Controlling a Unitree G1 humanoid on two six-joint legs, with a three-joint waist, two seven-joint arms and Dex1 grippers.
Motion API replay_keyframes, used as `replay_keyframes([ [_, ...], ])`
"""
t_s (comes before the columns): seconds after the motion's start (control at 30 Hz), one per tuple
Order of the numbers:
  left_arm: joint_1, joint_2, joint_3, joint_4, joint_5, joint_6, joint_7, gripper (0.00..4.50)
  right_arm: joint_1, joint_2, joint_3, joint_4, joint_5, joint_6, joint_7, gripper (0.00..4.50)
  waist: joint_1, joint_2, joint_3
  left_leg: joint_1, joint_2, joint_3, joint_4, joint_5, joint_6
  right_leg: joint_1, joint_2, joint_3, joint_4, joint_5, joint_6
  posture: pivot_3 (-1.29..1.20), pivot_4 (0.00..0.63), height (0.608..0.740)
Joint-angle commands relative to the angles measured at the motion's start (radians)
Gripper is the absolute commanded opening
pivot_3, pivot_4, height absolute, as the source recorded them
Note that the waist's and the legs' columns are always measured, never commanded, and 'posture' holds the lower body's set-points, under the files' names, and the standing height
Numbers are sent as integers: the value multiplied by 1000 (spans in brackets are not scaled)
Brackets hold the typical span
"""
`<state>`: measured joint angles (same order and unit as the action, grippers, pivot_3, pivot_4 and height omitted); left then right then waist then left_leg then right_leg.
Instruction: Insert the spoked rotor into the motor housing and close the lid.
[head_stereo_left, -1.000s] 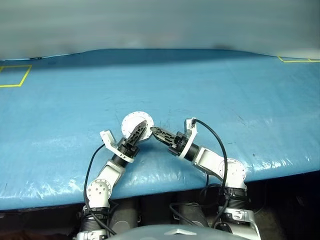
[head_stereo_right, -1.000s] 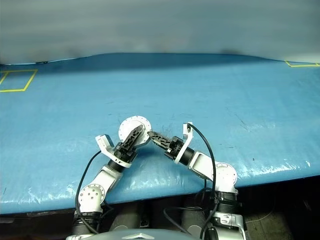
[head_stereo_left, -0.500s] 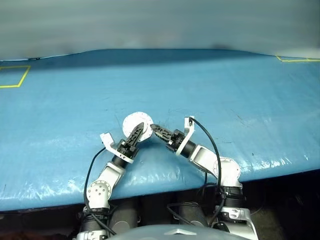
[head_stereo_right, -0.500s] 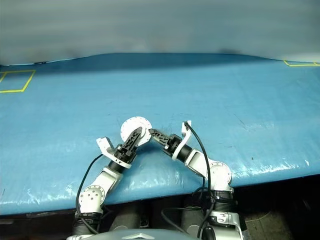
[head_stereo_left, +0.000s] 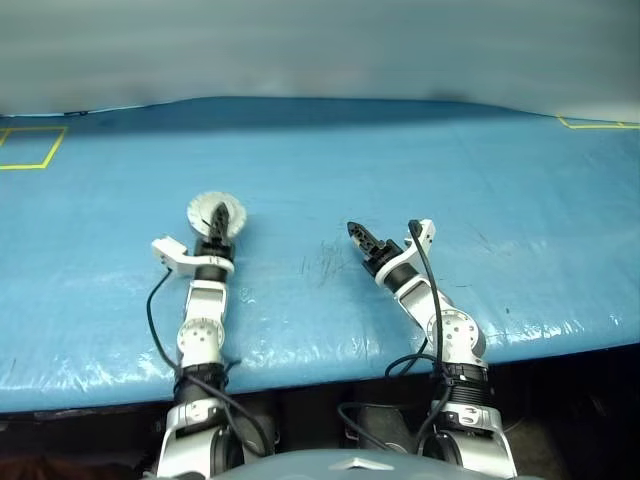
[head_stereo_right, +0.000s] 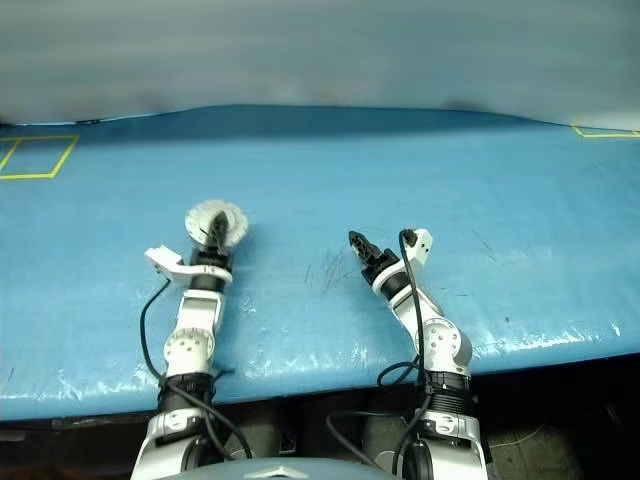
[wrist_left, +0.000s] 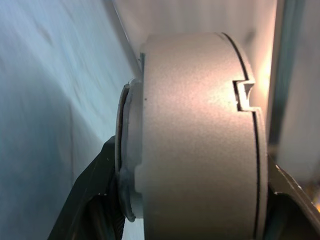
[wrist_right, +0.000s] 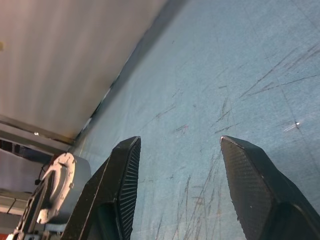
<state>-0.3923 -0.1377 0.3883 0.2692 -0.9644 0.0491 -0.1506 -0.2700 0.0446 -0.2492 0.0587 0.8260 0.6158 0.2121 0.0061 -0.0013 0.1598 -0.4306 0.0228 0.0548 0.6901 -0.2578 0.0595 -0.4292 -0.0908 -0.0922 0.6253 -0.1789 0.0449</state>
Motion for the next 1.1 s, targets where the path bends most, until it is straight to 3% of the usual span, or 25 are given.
replay_keyframes([
  [0.03,-99,-12,33,72,119,-103,177,2644,0,-2,-11,-71,2,-21,-10,2670,4,0,0,0,-2,1,0,-1,1,0,-1,1,0,5,1,0,150,740],
  [0.13,-163,10,82,154,153,-125,286,2644,3,-4,-9,-85,0,-20,-15,2670,-1,-1,0,0,-5,4,0,-2,4,0,-1,5,-3,7,3,0,150,740],
  [0.33,-204,49,126,247,181,-112,346,2644,5,-3,-1,-88,-16,-27,-16,2670,-16,-2,1,0,-6,4,0,-2,4,0,-1,4,-3,7,4,0,150,740],
  [0.37,-200,55,129,251,193,-113,358,3123,6,-3,1,-88,-17,-23,-15,2688,-18,-2,1,1,-6,4,0,-2,4,0,-1,4,-2,7,4,0,150,740],
  [0.53,-143,56,159,162,274,-181,479,4476,-4,-18,-14,-68,-7,2,-12,2688,-28,-2,0,5,-5,5,0,-1,2,1,-1,5,0,6,6,0,150,740],
  [0.7,-19,50,185,-16,382,-242,624,4476,-16,-43,-16,-51,-10,22,-19,2688,-34,-1,0,8,2,9,-1,-1,1,2,1,8,1,7,2,0,150,740],
  [0.8,57,43,177,-123,410,-243,630,4476,-24,-58,-6,-44,3,63,-7,2688,-28,-1,0,8,2,9,-1,-1,1,1,1,8,1,7,2,0,150,740],
  [0.9,121,72,118,-199,503,-302,543,4476,-20,-83,44,-64,-75,-5,49,2688,-18,-2,0,8,2,10,-1,-1,1,1,0,8,1,7,2,0,150,740],
  [1.0,177,132,-41,-276,474,-348,187,4476,3,-141,141,-88,-233,-208,181,2688,-8,-2,0,5,1,9,0,-1,1,0,0,7,0,4,-3,0,150,740],
  [1.1,245,259,-243,-373,392,-157,-153,4476,18,-223,197,-74,-321,-298,280,2688,-3,-2,0,3,1,9,1,-1,2,0,-1,6,0,4,-3,0,150,740],
])
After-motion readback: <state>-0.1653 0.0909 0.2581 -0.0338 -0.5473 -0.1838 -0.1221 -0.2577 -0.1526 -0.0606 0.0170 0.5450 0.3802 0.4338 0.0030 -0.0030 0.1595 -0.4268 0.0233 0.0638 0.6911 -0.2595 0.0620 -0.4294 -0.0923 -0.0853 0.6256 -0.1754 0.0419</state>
